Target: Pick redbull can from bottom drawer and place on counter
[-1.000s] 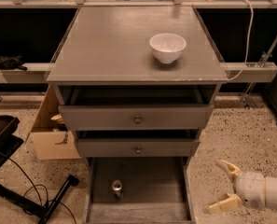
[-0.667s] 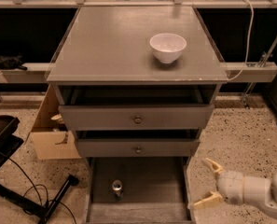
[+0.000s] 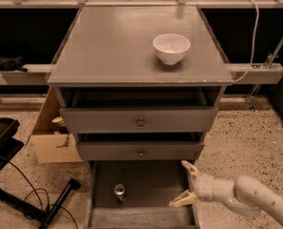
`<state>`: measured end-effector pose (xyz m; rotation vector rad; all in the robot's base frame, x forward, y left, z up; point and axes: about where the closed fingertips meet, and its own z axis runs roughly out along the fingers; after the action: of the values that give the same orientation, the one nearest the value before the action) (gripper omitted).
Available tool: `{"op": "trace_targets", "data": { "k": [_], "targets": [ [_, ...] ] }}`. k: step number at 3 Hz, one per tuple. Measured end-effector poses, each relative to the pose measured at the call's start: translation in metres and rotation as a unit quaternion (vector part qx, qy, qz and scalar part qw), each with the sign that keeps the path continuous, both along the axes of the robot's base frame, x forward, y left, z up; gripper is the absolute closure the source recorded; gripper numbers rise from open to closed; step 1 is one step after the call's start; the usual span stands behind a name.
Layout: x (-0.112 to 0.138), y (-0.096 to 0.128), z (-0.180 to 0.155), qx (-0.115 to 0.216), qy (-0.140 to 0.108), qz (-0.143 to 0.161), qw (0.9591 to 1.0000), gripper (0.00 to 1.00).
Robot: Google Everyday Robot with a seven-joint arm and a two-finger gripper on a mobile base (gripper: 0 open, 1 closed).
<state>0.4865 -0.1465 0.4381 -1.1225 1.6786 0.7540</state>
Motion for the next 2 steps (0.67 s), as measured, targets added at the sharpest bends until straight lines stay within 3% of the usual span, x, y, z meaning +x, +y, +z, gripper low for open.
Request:
{"op": "trace_targets", "data": {
  "k": [1, 2],
  "targets": [
    [0.0026, 0.0213, -0.0462, 0.016, 0.009, -0.004, 0.9998, 0.0],
    [-0.0015, 0.0259, -0.0545, 0.022, 0.015, -0.003, 0.9996, 0.0]
  ]
}}
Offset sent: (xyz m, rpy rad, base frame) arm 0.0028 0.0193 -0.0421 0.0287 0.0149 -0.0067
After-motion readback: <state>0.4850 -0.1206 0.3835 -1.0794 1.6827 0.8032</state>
